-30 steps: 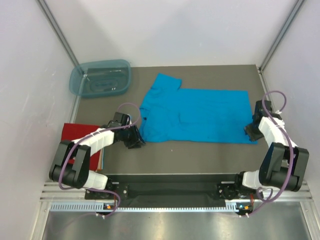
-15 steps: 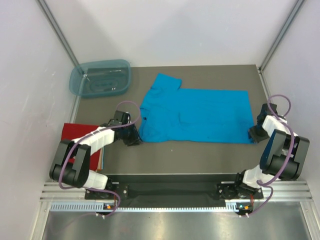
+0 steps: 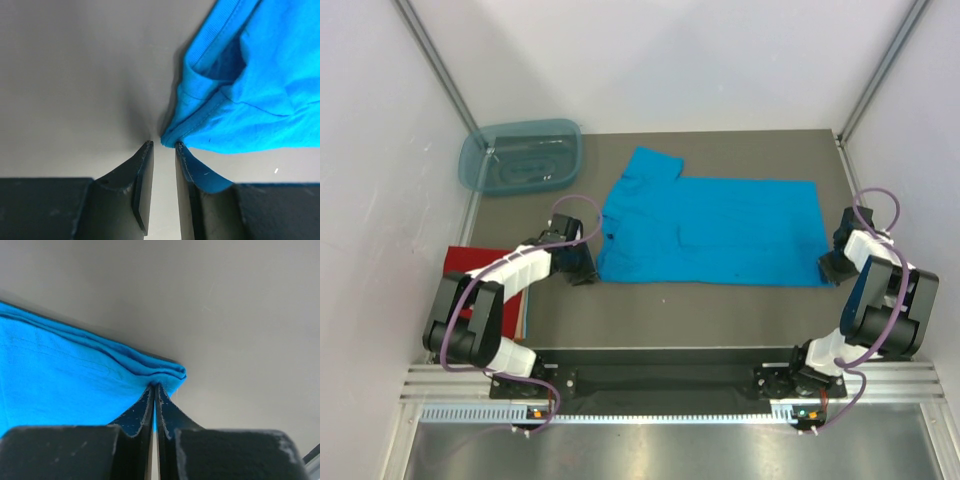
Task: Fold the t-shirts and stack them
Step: Fold the tshirt
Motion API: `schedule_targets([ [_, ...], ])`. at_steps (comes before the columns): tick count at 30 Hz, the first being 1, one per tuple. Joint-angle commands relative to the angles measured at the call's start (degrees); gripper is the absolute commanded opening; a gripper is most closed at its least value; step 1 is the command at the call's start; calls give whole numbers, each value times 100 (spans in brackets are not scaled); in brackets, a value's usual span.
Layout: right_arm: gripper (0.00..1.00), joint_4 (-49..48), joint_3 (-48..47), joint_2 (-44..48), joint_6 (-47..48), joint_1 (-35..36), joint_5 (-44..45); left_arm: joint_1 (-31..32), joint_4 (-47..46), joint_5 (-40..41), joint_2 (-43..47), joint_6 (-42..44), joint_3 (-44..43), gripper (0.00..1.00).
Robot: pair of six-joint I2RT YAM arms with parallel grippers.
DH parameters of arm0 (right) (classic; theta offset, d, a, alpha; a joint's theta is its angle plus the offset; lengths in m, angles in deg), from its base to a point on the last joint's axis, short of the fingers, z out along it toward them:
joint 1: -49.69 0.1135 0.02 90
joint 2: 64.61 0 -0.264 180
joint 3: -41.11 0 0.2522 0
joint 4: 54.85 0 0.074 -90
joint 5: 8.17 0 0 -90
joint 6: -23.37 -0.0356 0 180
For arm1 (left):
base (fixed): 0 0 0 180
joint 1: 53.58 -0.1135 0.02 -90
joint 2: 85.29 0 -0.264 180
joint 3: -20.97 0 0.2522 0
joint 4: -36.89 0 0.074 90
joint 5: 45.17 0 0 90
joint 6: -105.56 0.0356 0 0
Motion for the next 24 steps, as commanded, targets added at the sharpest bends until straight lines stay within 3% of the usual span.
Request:
schedule_targets([
  [1, 0, -304, 86, -71, 151, -120, 516, 1, 306, 337, 7, 164, -247, 29],
  [8, 0, -312, 121, -63, 204, -146, 596, 1, 517, 618, 130, 287, -291, 32],
  [18, 0, -409, 156, 420, 547, -155, -37, 1, 842, 39, 447, 156, -721, 42],
  [24, 11, -102, -81, 790, 626, -146, -72, -8, 720, -295, 289, 164, -871, 45],
])
